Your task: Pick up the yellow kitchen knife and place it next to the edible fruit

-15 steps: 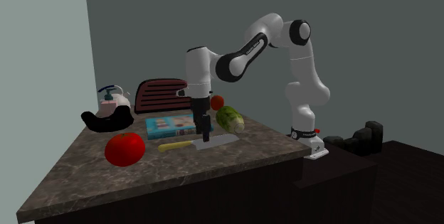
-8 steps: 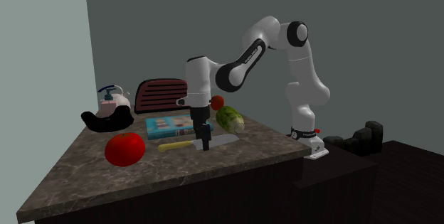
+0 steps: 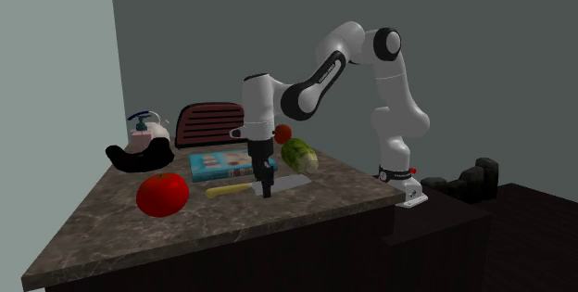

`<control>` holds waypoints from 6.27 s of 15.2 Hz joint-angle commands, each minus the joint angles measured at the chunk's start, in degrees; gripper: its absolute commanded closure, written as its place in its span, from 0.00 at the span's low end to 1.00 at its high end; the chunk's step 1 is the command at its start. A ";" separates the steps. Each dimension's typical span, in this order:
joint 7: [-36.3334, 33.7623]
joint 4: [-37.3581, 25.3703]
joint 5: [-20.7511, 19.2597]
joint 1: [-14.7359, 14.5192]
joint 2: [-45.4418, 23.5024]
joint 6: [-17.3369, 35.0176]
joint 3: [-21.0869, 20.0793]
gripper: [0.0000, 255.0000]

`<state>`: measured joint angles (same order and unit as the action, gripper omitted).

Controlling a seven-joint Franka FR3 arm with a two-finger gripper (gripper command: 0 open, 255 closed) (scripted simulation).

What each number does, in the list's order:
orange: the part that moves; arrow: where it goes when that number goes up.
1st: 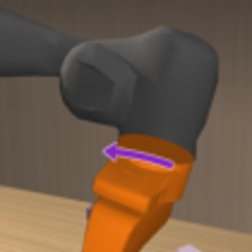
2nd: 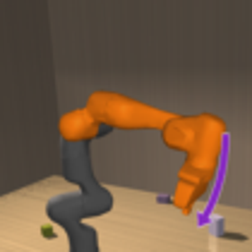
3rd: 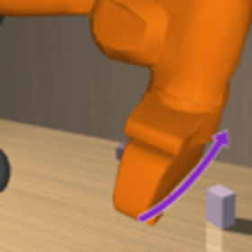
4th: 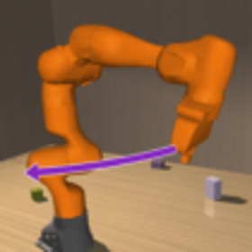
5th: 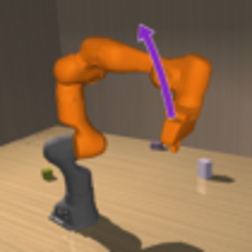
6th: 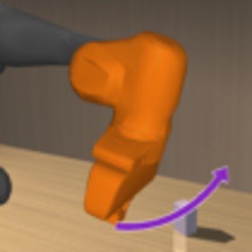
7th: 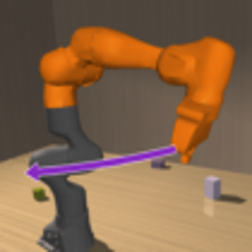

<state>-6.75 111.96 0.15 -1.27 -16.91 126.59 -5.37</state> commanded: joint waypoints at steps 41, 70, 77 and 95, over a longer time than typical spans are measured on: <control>0.01 -14.43 0.71 0.22 8.10 -22.50 -0.20 1.00; 31.37 11.93 -3.46 15.58 33.33 -21.56 17.58 1.00; 40.84 11.89 -5.95 19.67 33.90 -21.74 23.98 1.00; 56.00 11.47 -6.91 25.04 27.87 -15.50 34.41 1.00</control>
<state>49.16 122.92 -6.91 23.79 11.39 110.17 28.93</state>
